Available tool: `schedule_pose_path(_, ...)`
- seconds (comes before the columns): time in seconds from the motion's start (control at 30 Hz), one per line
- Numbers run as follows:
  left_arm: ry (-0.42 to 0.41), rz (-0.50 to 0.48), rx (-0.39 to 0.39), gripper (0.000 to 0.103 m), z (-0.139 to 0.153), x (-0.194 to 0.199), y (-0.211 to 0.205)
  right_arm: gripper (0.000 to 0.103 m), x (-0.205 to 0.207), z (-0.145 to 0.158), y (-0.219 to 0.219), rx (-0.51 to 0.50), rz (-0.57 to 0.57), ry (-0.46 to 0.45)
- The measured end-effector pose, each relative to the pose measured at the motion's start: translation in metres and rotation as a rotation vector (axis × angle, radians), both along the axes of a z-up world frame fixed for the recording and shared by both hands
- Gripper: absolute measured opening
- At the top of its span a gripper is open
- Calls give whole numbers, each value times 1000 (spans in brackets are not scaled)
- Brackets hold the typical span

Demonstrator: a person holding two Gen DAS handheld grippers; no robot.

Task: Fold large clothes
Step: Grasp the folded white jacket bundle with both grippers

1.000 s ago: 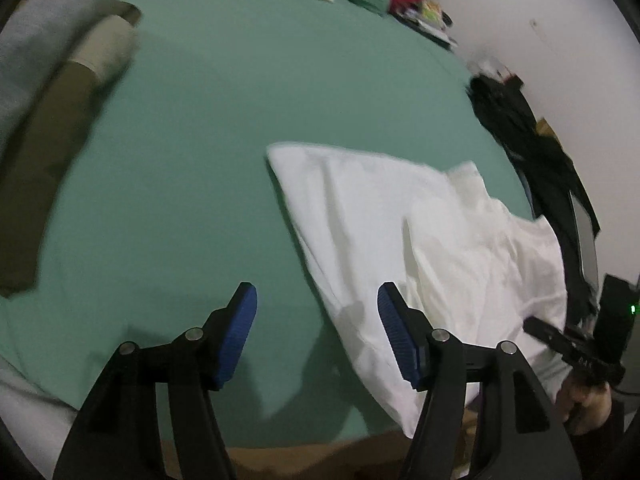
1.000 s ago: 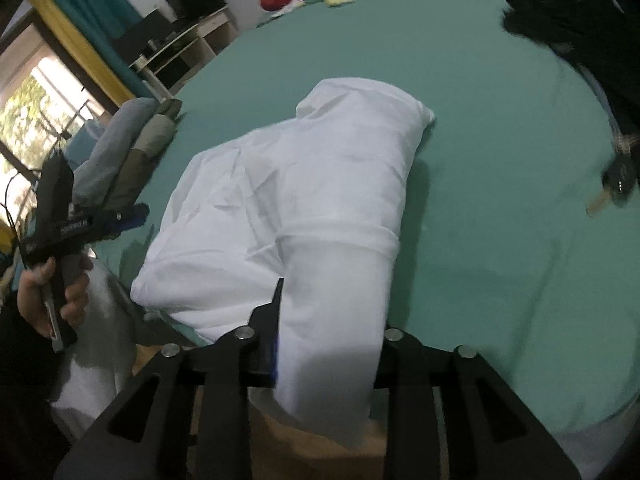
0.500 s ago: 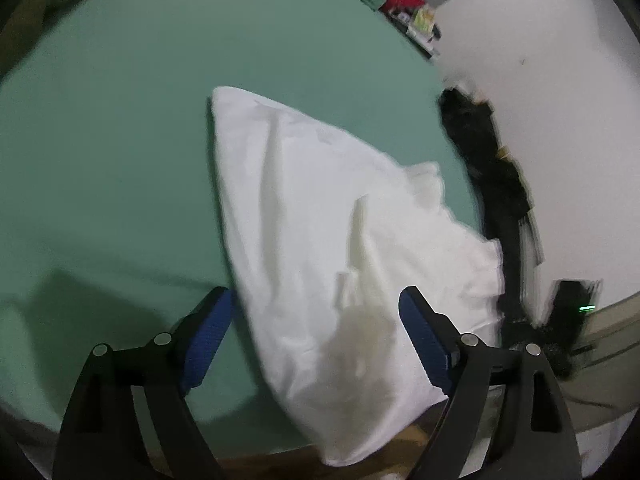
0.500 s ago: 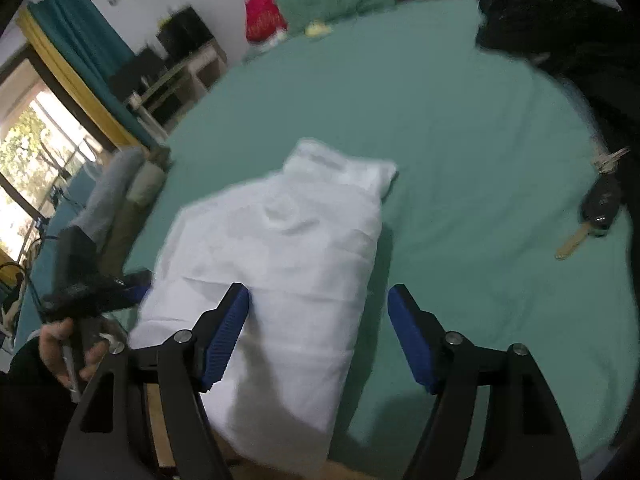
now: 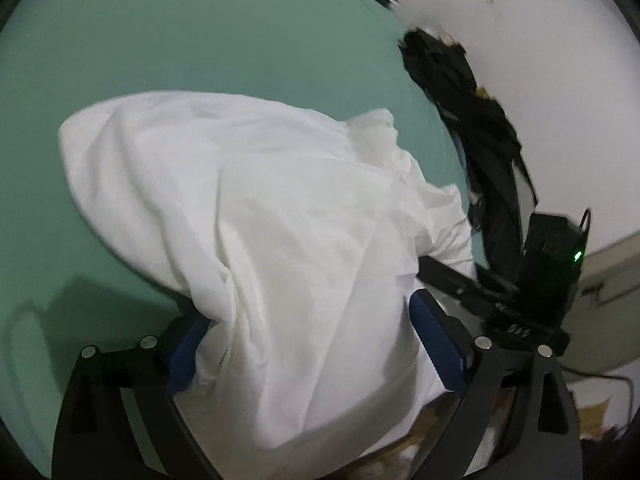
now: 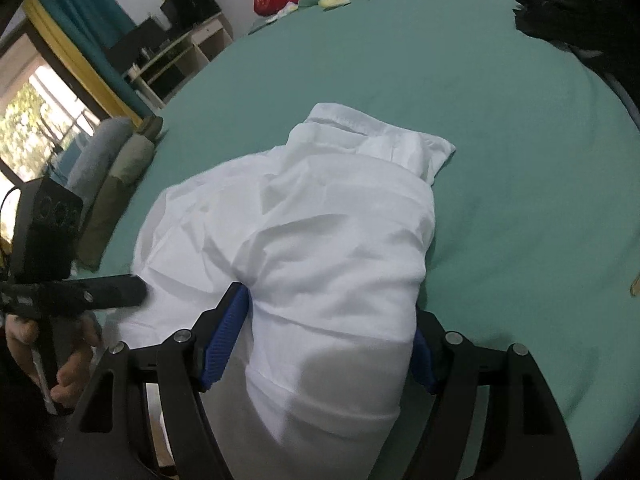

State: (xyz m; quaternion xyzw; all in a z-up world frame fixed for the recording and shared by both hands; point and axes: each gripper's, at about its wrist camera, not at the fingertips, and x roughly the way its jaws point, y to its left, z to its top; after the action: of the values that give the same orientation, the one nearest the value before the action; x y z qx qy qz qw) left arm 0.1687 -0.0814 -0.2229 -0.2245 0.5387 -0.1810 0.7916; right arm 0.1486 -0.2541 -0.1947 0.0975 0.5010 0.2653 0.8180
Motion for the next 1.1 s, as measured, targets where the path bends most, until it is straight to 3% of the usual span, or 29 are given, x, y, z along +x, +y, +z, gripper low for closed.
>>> schedule_pose_path(0.1,-27,-58,107,95,1,3,-15,72,-2,0,-13,74,-39,27)
schedule_pose_path(0.23,-45,-95,231,95,7,1,-26,73,-8,7,-20,70,-54,17)
schedule_pose_path(0.4,-53,-52,241,95,15,2,-19,73,-10,13,-25,55,-60,1)
schedule_pose_path(0.6,-72,-42,230,95,6,2,-5,73,-3,-6,-23,124,-78,77)
schedule_pose_path(0.77,-115,-66,318,94,3,-3,-18,73,-3,-6,-14,94,-57,60)
schedule_pose_path(0.87,-134,-74,311,84,5,-5,-21,73,-6,-8,-11,107,-61,50)
schedule_pose_path(0.93,-151,-96,291,67,7,-7,-24,64,-8,-8,-9,120,-59,46)
schedule_pose_path(0.97,-156,-108,279,52,8,-8,-27,58,-8,-9,-9,136,-53,50)
schedule_pose_path(1.03,-170,-109,293,44,11,-10,-34,53,-9,-10,-8,152,-57,59)
schedule_pose_path(1.1,-186,-107,297,33,13,-14,-37,42,-11,-6,-4,146,-45,39)
